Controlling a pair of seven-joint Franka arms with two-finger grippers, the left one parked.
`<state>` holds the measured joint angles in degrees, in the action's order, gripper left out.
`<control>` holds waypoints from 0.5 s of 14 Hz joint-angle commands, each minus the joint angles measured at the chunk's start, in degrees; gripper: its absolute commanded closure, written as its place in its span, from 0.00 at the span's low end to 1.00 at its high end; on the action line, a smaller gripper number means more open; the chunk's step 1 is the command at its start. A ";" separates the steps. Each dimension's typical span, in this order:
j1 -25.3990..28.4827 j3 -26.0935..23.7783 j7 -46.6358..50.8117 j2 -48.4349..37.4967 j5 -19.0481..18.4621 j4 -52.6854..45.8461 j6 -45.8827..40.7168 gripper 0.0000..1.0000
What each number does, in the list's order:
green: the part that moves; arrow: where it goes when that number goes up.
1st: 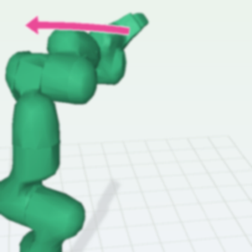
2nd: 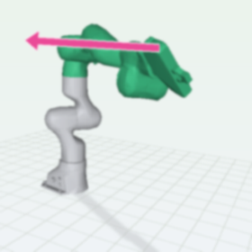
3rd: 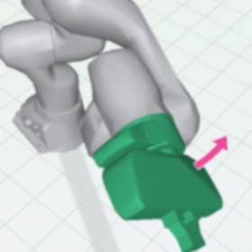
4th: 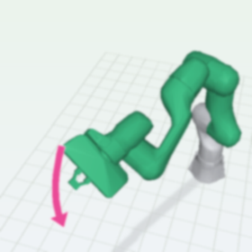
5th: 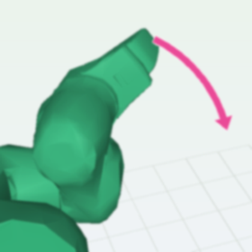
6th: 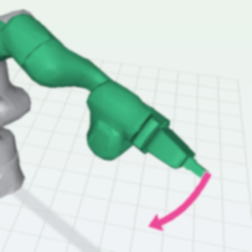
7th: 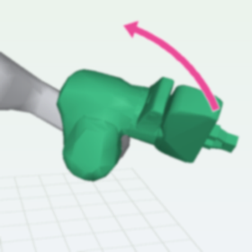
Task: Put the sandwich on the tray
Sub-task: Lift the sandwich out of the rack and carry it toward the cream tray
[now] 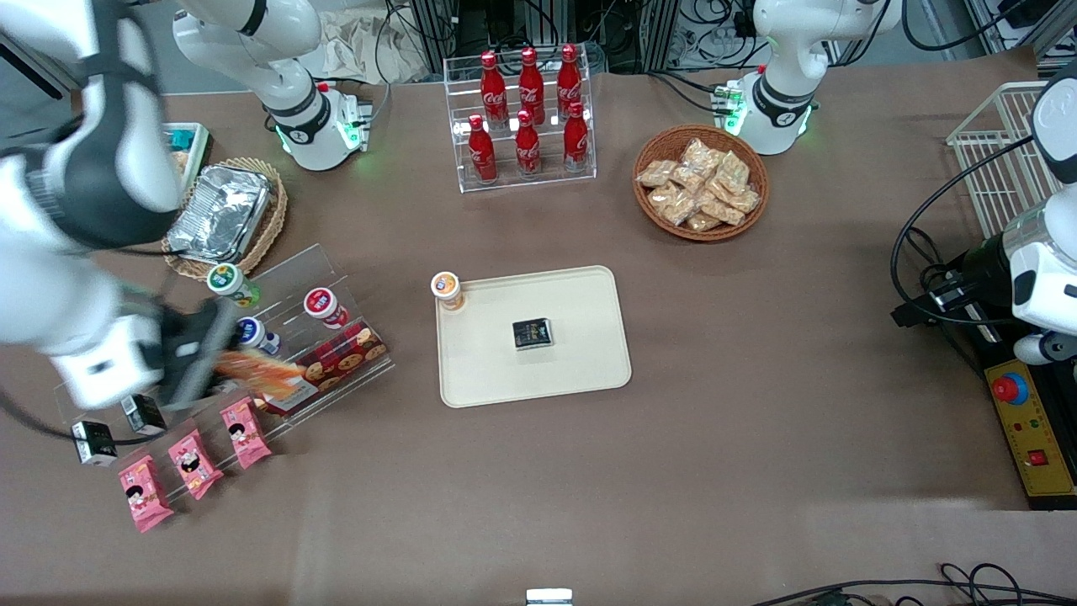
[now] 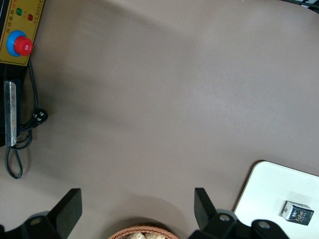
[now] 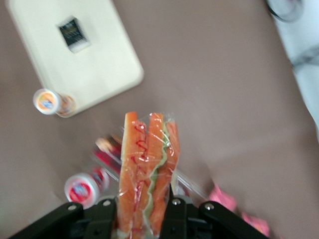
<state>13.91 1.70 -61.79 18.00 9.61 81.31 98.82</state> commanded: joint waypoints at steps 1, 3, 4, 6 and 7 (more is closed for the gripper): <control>8.30 1.03 3.77 3.17 0.85 -0.01 3.20 0.74; 13.75 1.03 4.04 7.38 0.85 -0.10 9.52 0.73; 16.39 1.03 4.05 9.75 0.68 -0.10 13.55 0.73; 19.91 1.11 4.04 14.06 0.50 -0.01 19.63 0.73; 21.67 1.11 4.13 15.64 0.41 -0.01 21.83 0.73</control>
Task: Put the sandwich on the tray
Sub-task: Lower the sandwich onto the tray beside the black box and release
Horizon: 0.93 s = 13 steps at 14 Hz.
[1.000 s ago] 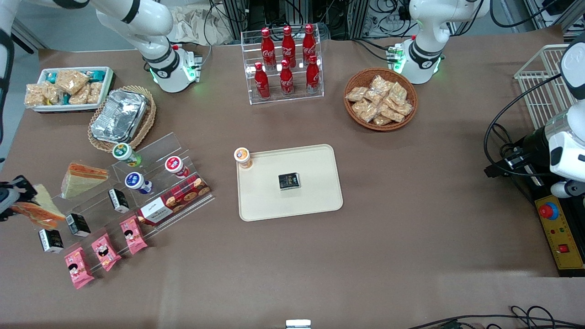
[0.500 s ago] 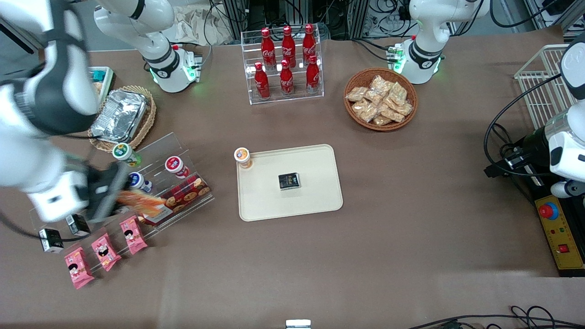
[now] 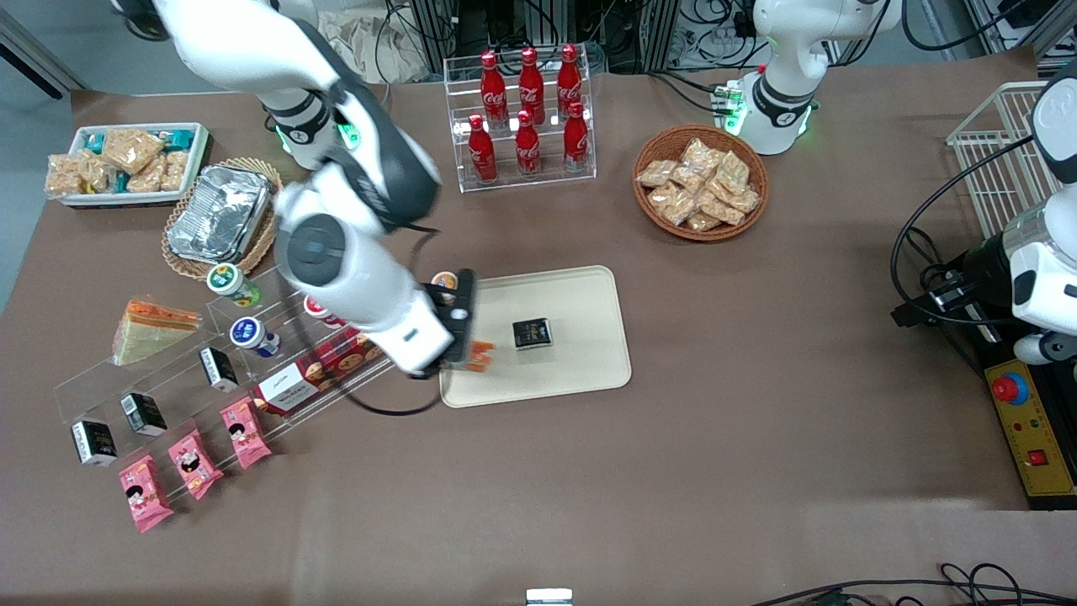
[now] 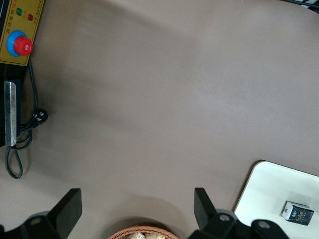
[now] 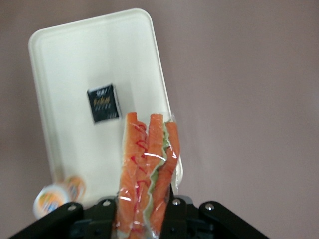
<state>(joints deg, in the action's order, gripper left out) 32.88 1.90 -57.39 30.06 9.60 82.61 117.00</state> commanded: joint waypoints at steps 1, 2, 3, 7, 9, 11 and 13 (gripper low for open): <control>3.93 1.00 -0.35 5.34 0.42 -1.05 6.20 0.73; 4.72 1.00 -0.26 7.10 0.51 -0.96 8.57 0.73; 6.30 1.00 -0.26 8.51 0.59 -0.87 11.20 0.73; 8.51 1.36 2.19 12.74 -0.98 -0.61 17.37 0.73; 8.69 1.36 2.20 13.88 -1.25 -0.61 18.96 0.73; 8.78 1.36 2.20 14.59 -1.51 -0.61 19.93 0.73; 8.77 1.36 2.20 15.03 -1.86 -0.52 20.19 0.61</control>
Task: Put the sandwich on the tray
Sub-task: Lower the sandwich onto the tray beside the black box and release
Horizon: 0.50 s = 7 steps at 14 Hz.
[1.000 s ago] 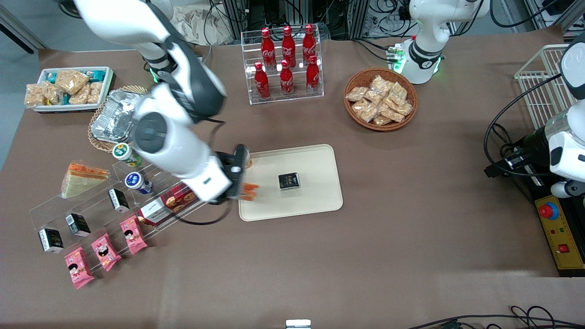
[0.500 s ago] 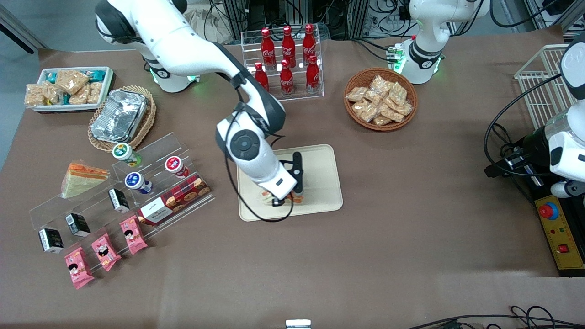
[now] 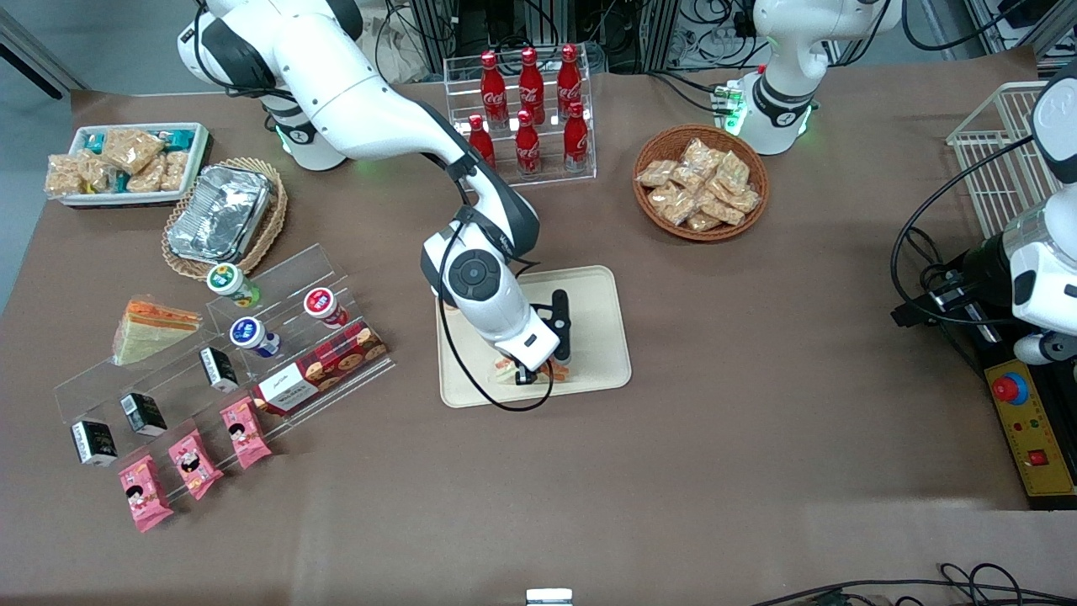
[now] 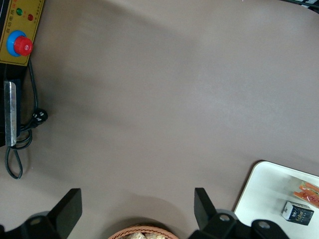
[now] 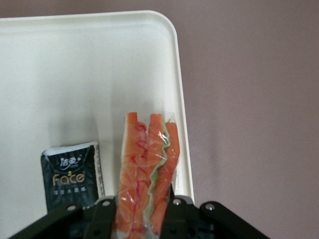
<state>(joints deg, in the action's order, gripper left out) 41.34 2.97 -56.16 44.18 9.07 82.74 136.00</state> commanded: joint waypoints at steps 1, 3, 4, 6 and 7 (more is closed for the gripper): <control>0.15 0.20 0.62 0.56 -1.34 -0.65 1.20 0.58; -0.03 0.11 0.87 0.03 -1.25 -0.65 1.02 0.01; -0.29 0.11 0.88 -0.23 -0.73 -0.65 0.85 0.01; -0.82 -0.07 0.97 -1.72 -0.46 -0.65 -0.29 0.01; -1.52 -0.15 1.31 -2.60 0.15 -0.65 -1.60 0.01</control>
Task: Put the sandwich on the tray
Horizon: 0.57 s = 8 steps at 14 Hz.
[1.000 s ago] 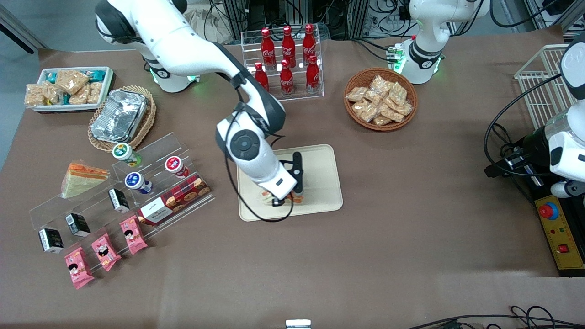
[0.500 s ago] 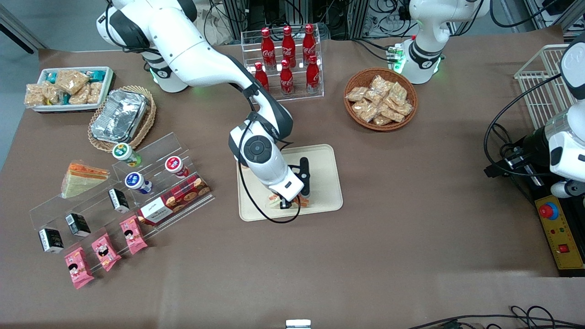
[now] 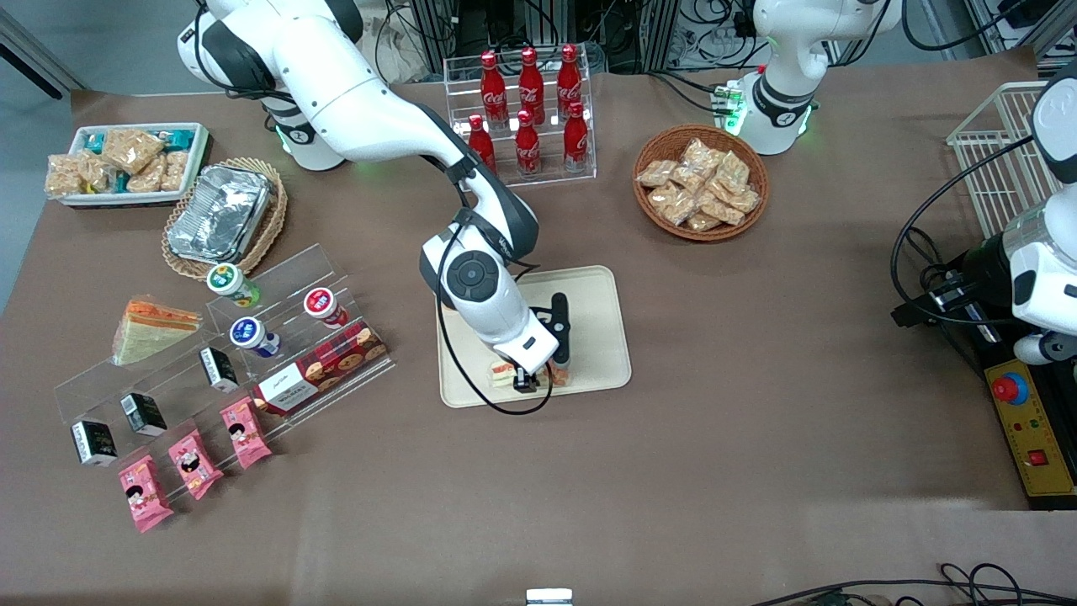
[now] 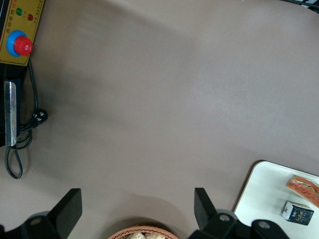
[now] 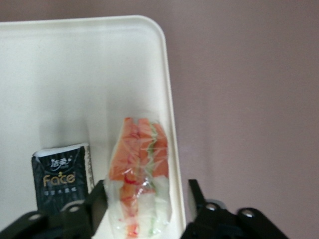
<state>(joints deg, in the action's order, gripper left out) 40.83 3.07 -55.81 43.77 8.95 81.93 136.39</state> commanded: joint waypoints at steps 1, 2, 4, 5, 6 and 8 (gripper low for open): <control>-1.36 -0.17 1.66 -3.76 1.67 0.16 -4.01 0.01; -2.32 0.01 2.02 -5.61 2.82 0.16 -6.98 0.01; -6.35 -0.08 3.68 -9.30 4.40 0.25 -13.22 0.01; -8.37 -0.08 3.86 -11.06 5.11 0.25 -16.30 0.01; -9.87 -0.08 3.95 -12.55 5.72 0.16 -19.20 0.01; -13.91 0.10 4.04 -16.24 6.25 0.16 -23.78 0.01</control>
<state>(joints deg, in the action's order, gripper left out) 29.97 3.49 -52.30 31.29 13.06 80.96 116.50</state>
